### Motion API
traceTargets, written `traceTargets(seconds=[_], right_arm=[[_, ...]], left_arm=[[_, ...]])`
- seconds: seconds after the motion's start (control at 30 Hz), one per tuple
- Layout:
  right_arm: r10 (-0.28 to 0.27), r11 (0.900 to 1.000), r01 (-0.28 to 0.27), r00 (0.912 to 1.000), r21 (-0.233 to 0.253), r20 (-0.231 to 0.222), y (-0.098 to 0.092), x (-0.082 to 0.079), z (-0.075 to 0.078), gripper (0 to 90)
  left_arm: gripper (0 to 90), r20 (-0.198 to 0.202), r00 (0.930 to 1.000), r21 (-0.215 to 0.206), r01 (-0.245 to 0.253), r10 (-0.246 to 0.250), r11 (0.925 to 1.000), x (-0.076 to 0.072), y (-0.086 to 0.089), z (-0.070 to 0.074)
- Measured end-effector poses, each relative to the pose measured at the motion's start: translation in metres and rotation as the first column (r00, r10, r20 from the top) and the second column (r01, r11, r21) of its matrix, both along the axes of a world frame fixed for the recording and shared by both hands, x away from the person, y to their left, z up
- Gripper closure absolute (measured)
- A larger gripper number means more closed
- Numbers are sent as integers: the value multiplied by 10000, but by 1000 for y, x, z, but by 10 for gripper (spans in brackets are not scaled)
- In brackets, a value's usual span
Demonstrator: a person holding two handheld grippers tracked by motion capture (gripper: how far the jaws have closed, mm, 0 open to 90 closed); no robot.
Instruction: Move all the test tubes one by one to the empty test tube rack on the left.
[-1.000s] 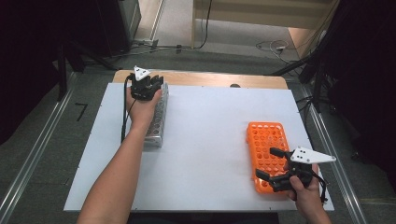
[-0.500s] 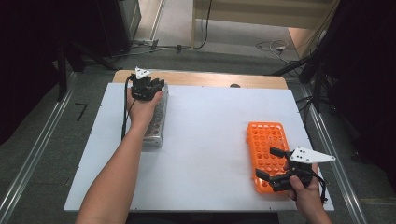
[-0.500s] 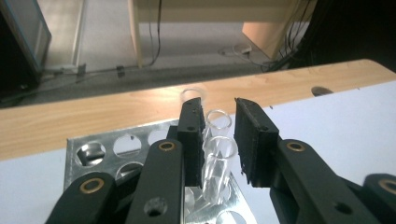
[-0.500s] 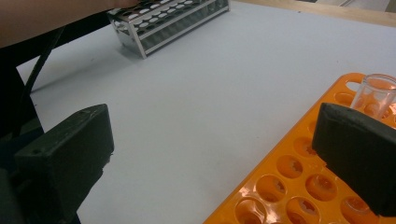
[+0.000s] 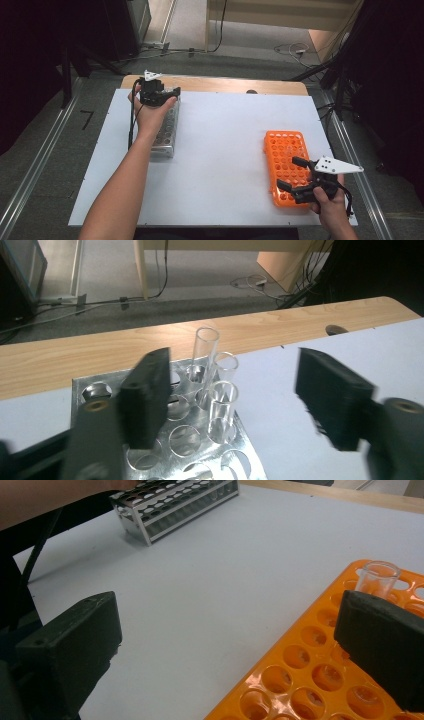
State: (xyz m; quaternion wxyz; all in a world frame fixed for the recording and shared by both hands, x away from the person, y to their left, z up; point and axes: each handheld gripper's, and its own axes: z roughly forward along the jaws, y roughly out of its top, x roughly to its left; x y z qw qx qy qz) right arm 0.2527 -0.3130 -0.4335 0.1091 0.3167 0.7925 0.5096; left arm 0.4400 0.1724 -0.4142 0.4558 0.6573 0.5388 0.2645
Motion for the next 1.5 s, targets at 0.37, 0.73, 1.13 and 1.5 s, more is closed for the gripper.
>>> traceTargets(seconds=[0.37,0.73,1.13,1.5], right_arm=[[-282,9996,281,9996,49,77,-9,3,3,0],[-600,9982,600,9982,38,-7,-16,8,1,0],[-939,9956,939,9956,41,-66,-26,17,-2,0],[-1166,9932,1165,9928,-65,-267,-38,31,-8,0]], left_arm=[[102,490,9967,-390,664,-644,9970,-37,-4,12],[12,755,9848,-559,1605,-1561,9854,-80,-11,20],[0,1008,9629,-506,2561,-2502,9653,-126,-28,19],[0,1173,9492,-517,2993,-2918,9528,-160,-44,14]])
